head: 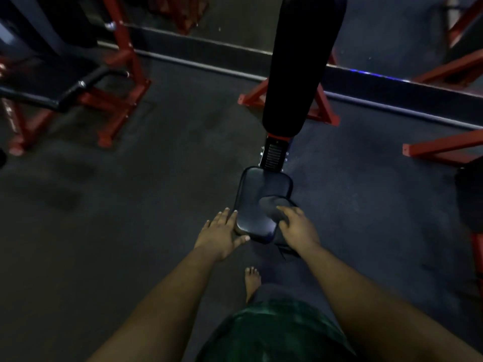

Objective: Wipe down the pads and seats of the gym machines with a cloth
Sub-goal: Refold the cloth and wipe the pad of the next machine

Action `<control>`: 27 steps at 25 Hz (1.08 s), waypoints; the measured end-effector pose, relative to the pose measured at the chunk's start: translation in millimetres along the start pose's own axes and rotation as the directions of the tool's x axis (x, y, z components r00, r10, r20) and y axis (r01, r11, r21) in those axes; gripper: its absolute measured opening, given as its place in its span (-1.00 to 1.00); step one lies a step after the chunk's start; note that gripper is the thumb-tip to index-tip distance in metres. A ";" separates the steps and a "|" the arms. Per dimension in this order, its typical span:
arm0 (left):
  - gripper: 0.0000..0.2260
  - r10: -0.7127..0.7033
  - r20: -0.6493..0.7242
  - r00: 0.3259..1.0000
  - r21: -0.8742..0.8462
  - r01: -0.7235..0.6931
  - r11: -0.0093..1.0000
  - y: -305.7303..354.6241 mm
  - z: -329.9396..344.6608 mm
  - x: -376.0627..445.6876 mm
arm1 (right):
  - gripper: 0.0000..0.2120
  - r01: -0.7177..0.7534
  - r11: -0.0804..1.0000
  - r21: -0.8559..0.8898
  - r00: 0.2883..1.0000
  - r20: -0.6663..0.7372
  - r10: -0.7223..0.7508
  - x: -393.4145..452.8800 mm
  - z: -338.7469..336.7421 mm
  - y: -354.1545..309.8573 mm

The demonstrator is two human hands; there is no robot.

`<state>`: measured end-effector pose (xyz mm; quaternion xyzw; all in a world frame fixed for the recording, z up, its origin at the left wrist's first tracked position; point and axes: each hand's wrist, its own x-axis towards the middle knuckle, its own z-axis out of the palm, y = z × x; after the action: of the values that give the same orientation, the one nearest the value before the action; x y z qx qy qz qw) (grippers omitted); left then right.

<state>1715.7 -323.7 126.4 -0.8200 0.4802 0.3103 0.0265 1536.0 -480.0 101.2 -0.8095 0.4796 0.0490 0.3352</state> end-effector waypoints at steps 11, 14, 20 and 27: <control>-0.19 0.207 -0.187 0.960 0.173 -0.175 0.969 -33.1 -171.5 93.2 | -0.55 -0.017 0.966 0.258 0.934 -0.340 0.107 78.6 -70.2 -102.7; -0.20 0.352 -0.217 0.910 0.237 -0.301 0.924 -33.4 -231.1 135.5 | -0.58 -0.021 0.925 0.380 0.832 -0.506 0.227 101.7 -90.7 -129.4; -0.20 0.629 -0.166 0.760 0.409 -0.527 0.745 -30.4 -336.6 197.9 | -0.58 0.032 0.821 0.570 0.527 -0.707 0.471 139.5 -121.8 -191.9; -0.18 0.854 -0.099 0.511 0.507 -0.712 0.486 18.1 -444.7 262.4 | -0.60 0.237 0.777 0.583 0.222 -0.812 0.540 187.8 -172.1 -256.9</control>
<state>2007.0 -687.6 349.2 -0.5179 0.8540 0.0349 -0.0351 1802.7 -640.1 285.8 -0.4518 0.6503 -0.5786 0.1956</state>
